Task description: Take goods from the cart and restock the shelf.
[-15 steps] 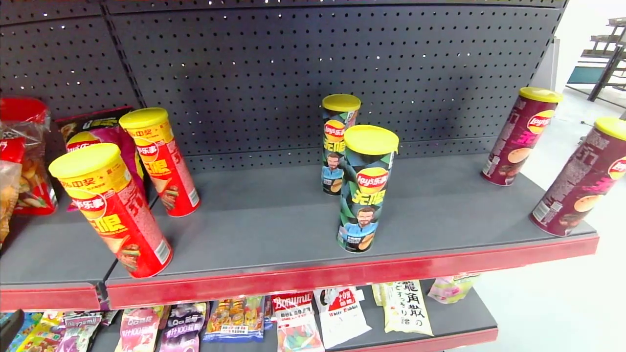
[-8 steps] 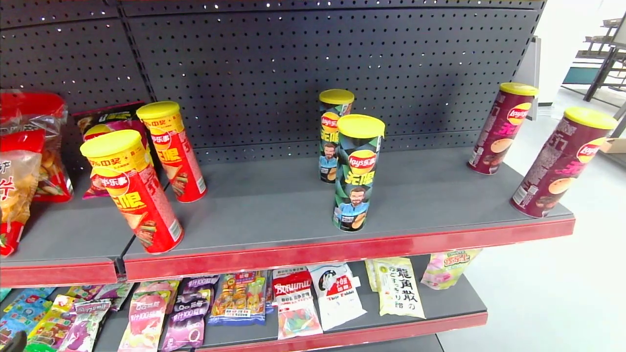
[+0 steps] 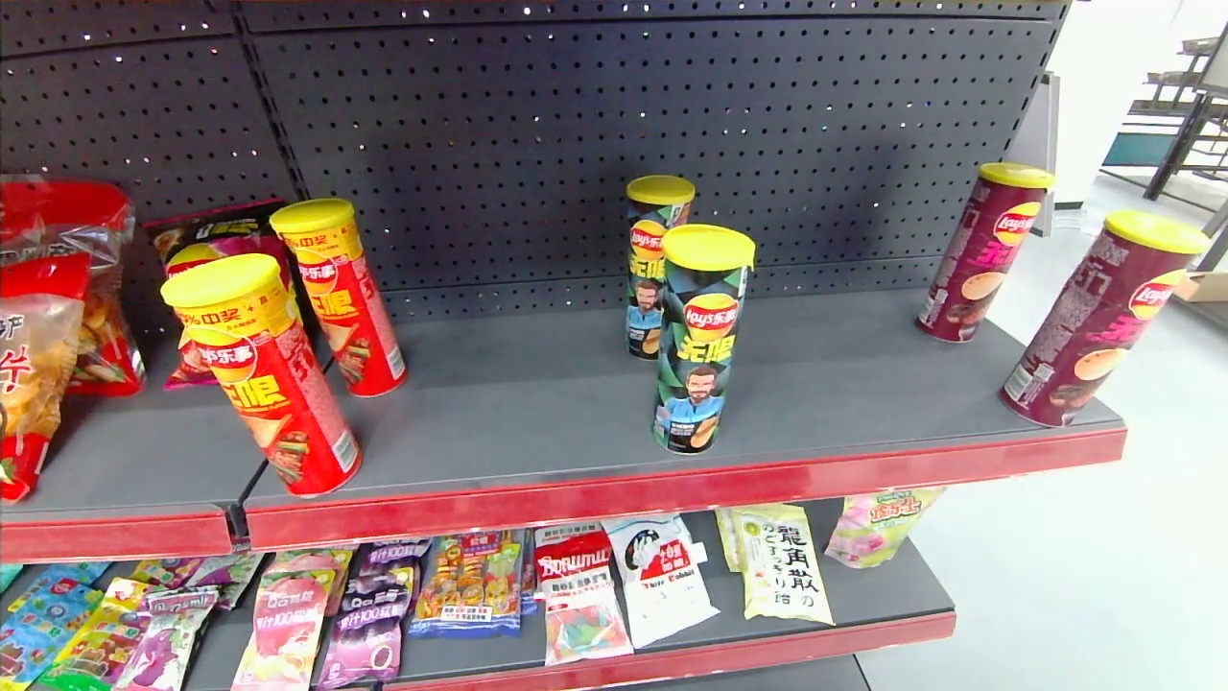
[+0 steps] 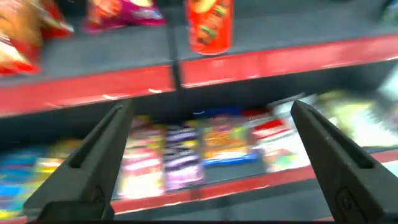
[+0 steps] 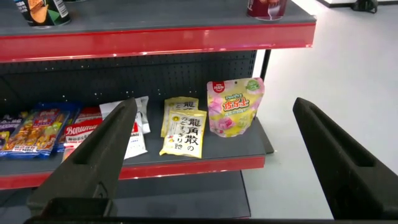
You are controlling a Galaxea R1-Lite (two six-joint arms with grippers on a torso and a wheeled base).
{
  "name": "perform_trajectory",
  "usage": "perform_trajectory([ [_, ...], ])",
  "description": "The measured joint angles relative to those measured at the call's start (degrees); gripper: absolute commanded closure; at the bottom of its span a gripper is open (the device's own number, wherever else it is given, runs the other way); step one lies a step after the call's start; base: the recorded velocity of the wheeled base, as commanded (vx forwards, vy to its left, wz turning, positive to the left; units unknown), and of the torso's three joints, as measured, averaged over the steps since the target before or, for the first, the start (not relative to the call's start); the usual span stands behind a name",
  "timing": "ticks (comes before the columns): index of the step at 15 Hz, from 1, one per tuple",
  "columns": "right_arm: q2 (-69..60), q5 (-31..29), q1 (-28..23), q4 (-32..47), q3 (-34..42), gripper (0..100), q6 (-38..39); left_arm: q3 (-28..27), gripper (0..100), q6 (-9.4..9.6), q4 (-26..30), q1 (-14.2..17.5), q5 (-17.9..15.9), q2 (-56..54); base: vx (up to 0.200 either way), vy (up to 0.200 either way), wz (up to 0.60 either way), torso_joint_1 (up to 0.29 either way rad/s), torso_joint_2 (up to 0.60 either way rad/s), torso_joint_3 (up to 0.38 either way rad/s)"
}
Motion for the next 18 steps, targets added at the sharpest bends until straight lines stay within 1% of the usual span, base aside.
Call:
perform_trajectory([
  [1, 0.0, 0.0, 0.0, 0.0, 0.0, 0, 0.0, 2.0, 0, -3.17, -1.4, 0.2, -0.9, -1.0, 0.0, 0.0, 0.0, 0.0, 0.0, 0.0],
  [2, 0.0, 0.0, 0.0, 0.0, 0.0, 0, 0.0, 3.0, 0, -3.63, -2.1, 0.3, -1.0, -1.7, 0.0, 0.0, 0.0, 0.0, 0.0, 0.0],
  [6, 0.0, 0.1, 0.0, 0.0, -0.1, 0, -0.5, 3.9, 0, -3.28, -2.2, 0.3, -1.2, -2.8, 0.0, 0.0, 0.0, 0.0, 0.0, 0.0],
  [7, 0.0, 1.1, 0.0, 0.0, -0.1, 0, -0.8, 3.9, 0, -3.28, -2.2, 0.4, -1.2, -2.8, 0.0, 0.0, 0.0, 0.0, 0.0, 0.0],
  [9, 1.3, 3.6, 0.2, -0.2, -3.7, 0, -0.8, 3.9, 0, -3.28, -2.3, 0.3, -1.2, -2.9, 0.0, 0.0, 0.0, 0.0, 0.0, 0.0],
  [10, 3.7, 4.7, 0.5, -0.2, -7.3, 0, -0.6, 3.9, 0, -3.28, -2.3, 0.3, -1.2, -2.9, 0.0, 0.0, 0.0, 0.0, 0.0, 0.0],
  [13, 14.7, 10.0, 2.3, -0.5, -18.8, 0, -2.2, 3.9, 0, -3.28, -2.2, 0.3, -1.2, -2.9, 0.0, 0.0, 0.0, 0.0, 0.0, 0.0],
  [16, 28.9, 13.1, 4.4, -2.4, -24.3, 0, -4.8, 3.9, 0, -3.25, -2.3, 0.3, -1.2, -2.9, 0.0, 0.0, 0.0, 0.0, 0.0, 0.0],
  [18, 39.3, 14.1, 7.2, -5.6, -26.4, 0, -5.8, 3.9, 0, -3.25, -2.2, 0.3, -1.2, -2.9, 0.0, 0.0, 0.0, 0.0, 0.0, 0.0],
])
